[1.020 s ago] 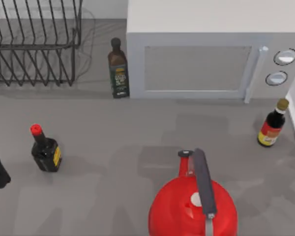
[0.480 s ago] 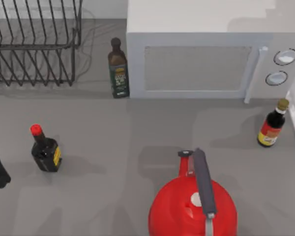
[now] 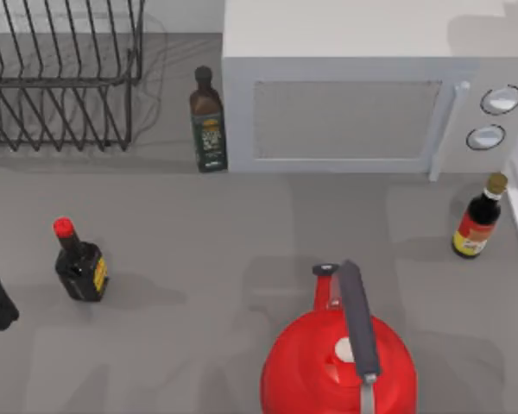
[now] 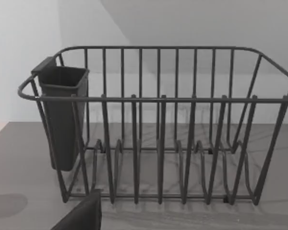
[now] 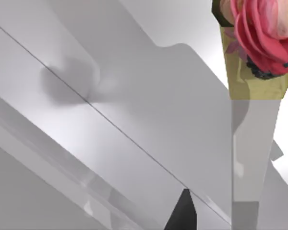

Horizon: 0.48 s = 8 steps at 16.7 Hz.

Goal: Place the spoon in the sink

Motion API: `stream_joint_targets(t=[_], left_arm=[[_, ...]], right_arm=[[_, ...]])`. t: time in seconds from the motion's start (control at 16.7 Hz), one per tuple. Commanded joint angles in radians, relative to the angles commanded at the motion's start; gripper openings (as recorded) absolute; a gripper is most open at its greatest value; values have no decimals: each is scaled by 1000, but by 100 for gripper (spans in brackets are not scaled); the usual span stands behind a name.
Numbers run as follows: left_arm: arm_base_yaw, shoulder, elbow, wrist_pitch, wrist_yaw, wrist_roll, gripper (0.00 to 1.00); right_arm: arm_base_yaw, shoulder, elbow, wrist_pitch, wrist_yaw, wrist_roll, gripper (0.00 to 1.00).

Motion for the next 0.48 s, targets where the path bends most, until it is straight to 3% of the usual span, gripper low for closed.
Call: stream_joint_targets(t=[0.48], left_arm=[[0,0,0,0,0,0,100]], right_arm=[[7,-21,-41,37,-1,0,0]])
